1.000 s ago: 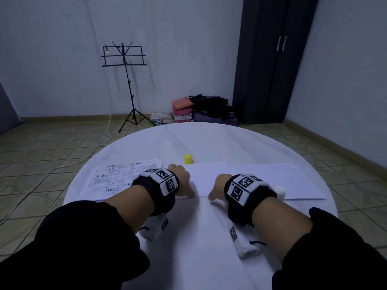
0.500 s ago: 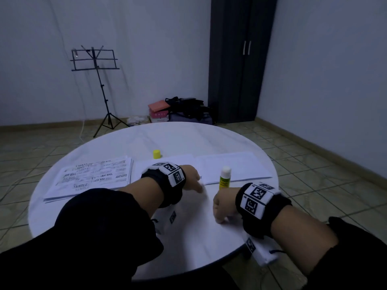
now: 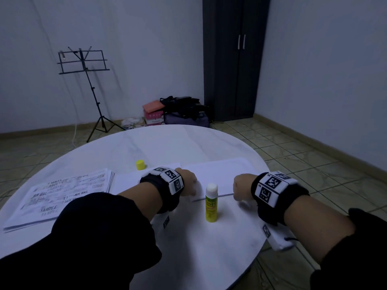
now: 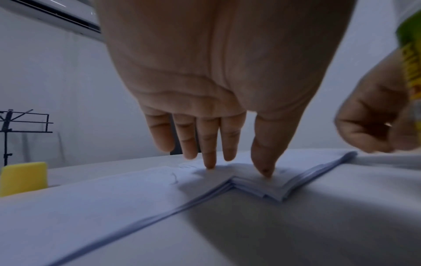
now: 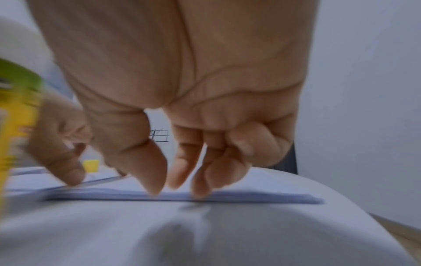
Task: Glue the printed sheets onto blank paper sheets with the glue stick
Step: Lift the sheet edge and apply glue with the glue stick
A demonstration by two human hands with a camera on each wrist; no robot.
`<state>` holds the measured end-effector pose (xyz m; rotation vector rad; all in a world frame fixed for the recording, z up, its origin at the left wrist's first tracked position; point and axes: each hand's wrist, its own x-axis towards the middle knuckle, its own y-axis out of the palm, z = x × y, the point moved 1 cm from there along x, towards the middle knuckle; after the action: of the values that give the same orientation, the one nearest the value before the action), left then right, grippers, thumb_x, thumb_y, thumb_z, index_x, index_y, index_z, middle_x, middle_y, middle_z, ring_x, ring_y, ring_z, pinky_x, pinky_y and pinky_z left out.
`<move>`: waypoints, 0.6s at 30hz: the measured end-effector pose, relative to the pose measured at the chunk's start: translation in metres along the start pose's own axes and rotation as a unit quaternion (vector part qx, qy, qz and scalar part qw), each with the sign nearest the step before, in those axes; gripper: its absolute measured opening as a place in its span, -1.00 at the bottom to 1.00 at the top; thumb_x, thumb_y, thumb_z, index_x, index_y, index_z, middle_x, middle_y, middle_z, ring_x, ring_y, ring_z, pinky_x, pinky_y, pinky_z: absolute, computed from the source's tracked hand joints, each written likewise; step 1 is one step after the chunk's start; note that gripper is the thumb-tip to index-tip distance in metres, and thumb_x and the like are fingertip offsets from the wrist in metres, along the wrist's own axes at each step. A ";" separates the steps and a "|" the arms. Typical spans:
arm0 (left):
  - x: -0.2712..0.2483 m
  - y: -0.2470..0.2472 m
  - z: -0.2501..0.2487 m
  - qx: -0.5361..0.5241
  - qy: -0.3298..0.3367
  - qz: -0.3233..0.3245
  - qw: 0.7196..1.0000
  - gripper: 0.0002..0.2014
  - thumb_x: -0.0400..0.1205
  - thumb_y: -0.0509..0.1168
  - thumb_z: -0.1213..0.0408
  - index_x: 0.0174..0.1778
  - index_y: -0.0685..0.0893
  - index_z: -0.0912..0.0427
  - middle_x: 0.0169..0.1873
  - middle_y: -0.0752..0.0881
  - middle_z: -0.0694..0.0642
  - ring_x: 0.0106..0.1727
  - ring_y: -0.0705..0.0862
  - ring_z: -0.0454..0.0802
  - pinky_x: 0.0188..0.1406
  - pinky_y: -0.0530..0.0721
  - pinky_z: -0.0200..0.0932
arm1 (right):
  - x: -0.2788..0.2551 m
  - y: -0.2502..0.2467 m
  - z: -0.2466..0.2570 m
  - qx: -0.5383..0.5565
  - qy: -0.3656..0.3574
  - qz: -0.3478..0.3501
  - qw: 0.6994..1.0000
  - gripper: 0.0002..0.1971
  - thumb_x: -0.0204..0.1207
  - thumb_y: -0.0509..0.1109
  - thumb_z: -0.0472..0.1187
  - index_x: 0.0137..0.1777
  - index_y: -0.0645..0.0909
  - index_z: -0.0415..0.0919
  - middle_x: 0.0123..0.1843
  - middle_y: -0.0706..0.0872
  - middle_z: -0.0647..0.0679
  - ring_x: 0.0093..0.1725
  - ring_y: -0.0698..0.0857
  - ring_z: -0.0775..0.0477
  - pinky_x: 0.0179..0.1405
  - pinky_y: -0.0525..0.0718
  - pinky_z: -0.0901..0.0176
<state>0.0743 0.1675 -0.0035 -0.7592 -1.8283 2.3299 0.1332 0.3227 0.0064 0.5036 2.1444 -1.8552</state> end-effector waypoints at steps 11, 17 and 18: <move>0.049 -0.003 0.011 -0.041 -0.047 -0.016 0.998 -0.16 0.42 0.39 -0.27 0.55 0.30 0.04 0.39 0.50 0.14 0.40 0.47 0.19 0.30 0.52 0.08 | 0.023 -0.010 -0.017 0.016 -0.027 -0.002 1.000 -0.53 0.61 0.30 -0.08 0.49 0.45 -0.19 0.50 0.45 -0.12 0.45 0.48 -0.13 0.38 0.50 0.11; 0.064 -0.004 0.015 -0.100 -0.053 0.025 0.993 0.14 0.38 0.48 -0.21 0.67 -0.09 0.12 0.55 0.37 0.15 0.50 0.42 0.19 0.41 0.47 0.11 | 0.029 -0.009 -0.021 0.025 -0.032 0.000 0.999 -0.52 0.57 0.36 -0.07 0.46 0.49 -0.20 0.47 0.48 -0.14 0.41 0.50 -0.14 0.39 0.52 0.03; 0.064 -0.004 0.015 -0.099 -0.049 0.020 0.994 0.13 0.36 0.49 -0.22 0.67 -0.06 0.10 0.54 0.40 0.13 0.48 0.44 0.18 0.40 0.48 0.12 | 0.030 -0.009 -0.022 0.031 -0.033 -0.001 0.999 -0.52 0.57 0.37 -0.07 0.46 0.49 -0.20 0.47 0.48 -0.13 0.41 0.51 -0.13 0.39 0.52 0.03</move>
<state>0.0110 0.1784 -0.0182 -0.7190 -2.1302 2.2710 0.1031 0.3458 0.0058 0.4463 2.0510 -1.9160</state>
